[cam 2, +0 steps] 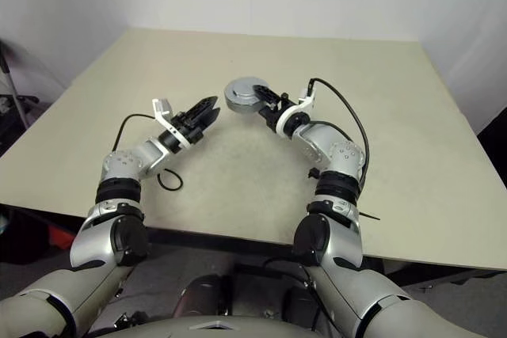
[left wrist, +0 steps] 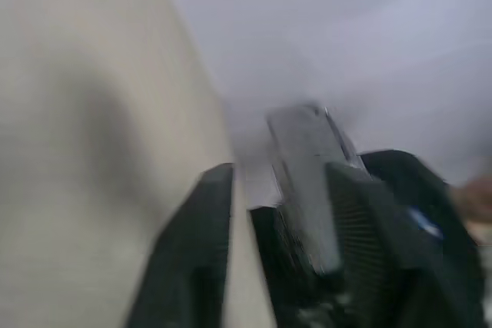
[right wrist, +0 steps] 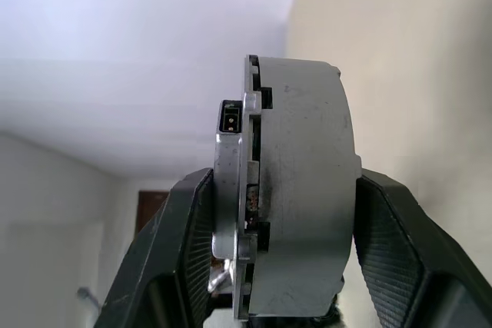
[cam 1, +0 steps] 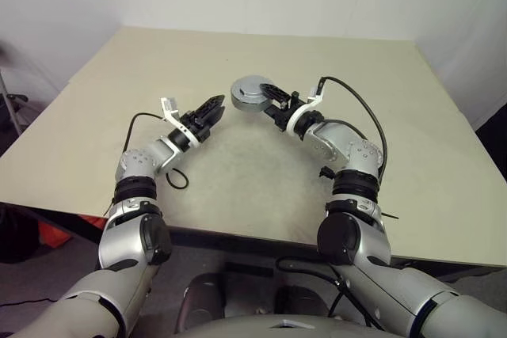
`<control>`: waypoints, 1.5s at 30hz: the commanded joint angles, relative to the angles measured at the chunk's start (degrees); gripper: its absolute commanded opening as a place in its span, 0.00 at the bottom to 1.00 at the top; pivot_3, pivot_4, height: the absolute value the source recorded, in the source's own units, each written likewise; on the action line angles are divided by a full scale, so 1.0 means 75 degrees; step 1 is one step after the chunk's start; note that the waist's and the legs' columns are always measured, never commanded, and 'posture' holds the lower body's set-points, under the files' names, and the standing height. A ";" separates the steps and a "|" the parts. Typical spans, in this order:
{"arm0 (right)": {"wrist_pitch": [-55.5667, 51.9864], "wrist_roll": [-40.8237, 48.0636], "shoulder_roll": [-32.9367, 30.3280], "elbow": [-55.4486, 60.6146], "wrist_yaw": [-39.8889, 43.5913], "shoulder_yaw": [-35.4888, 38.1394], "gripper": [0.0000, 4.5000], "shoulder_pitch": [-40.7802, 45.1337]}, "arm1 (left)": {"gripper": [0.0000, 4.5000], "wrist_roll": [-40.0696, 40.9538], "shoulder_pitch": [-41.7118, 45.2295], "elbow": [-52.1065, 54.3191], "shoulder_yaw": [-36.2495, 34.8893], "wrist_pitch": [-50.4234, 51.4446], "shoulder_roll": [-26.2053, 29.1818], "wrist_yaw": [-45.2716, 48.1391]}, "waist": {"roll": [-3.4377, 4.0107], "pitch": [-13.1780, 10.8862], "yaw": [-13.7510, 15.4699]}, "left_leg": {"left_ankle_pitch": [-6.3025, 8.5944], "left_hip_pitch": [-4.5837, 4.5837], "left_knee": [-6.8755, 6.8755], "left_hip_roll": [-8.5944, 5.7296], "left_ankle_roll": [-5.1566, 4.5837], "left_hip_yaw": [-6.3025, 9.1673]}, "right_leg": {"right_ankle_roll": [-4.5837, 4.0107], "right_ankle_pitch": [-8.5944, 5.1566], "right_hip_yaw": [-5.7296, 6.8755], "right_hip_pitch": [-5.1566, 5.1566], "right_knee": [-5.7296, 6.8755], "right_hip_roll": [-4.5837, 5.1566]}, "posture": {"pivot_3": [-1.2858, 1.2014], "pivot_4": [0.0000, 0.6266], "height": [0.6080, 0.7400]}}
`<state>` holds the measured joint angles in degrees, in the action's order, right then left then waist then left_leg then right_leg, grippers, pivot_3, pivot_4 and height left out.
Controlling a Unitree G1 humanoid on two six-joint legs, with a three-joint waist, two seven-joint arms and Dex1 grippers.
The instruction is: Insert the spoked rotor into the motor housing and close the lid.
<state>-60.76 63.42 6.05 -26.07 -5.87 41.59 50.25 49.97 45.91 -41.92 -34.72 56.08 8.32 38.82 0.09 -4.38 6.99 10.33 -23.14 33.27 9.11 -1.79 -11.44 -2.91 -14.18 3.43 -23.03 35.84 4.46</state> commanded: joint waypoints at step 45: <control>0.2664 -0.1818 -0.0492 0.1189 0.0262 -0.2419 1.00 -0.0866 | 0.52 -0.0106 0.0530 -0.1106 0.0196 -0.1466 -0.0403 -0.0807 | -0.0002 0.0001 0.0217 | -0.0007 -0.0009 0.0028 -0.0015 0.0024 0.0029 | 0.0069 0.0041 -0.0003 0.0015 0.0000 -0.0001 | 0.52 0.00 1.00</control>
<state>-43.15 50.91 2.21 -17.98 -4.98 24.13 43.56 48.65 48.40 -52.12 -33.00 47.13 4.78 31.96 0.08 -4.37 8.62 10.28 -23.21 33.49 9.00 -1.61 -11.21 -2.39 -13.87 3.41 -22.92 35.84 4.45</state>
